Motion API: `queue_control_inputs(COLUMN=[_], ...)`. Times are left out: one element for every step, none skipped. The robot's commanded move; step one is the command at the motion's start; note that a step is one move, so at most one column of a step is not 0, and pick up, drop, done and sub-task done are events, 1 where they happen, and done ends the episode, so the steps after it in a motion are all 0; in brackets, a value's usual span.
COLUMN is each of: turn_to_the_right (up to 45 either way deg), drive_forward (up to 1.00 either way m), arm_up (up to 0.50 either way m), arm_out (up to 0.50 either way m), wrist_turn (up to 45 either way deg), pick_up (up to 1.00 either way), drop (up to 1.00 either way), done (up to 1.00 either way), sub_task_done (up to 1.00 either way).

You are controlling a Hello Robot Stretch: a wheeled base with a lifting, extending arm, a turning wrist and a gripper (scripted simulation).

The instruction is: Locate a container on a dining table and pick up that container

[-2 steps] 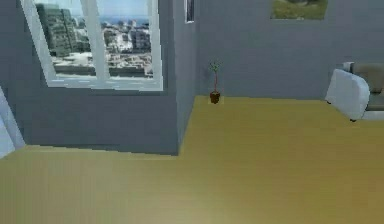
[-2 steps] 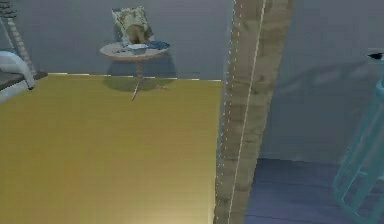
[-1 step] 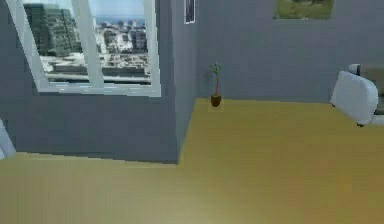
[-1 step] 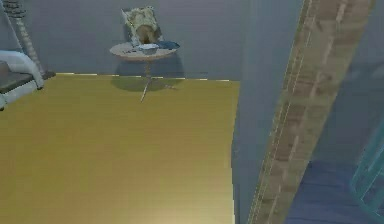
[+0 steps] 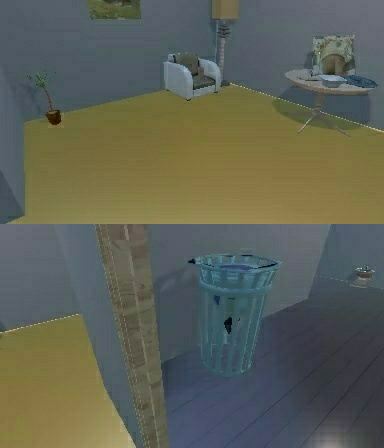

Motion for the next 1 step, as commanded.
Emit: queue_control_inputs(turn_to_the_right=[3.0], drive_forward=[0.0], arm_up=[0.0], arm_out=[0.0], wrist_turn=[0.0], pick_up=[0.0], drop=[0.0], done=[0.0], sub_task_done=[0.0])
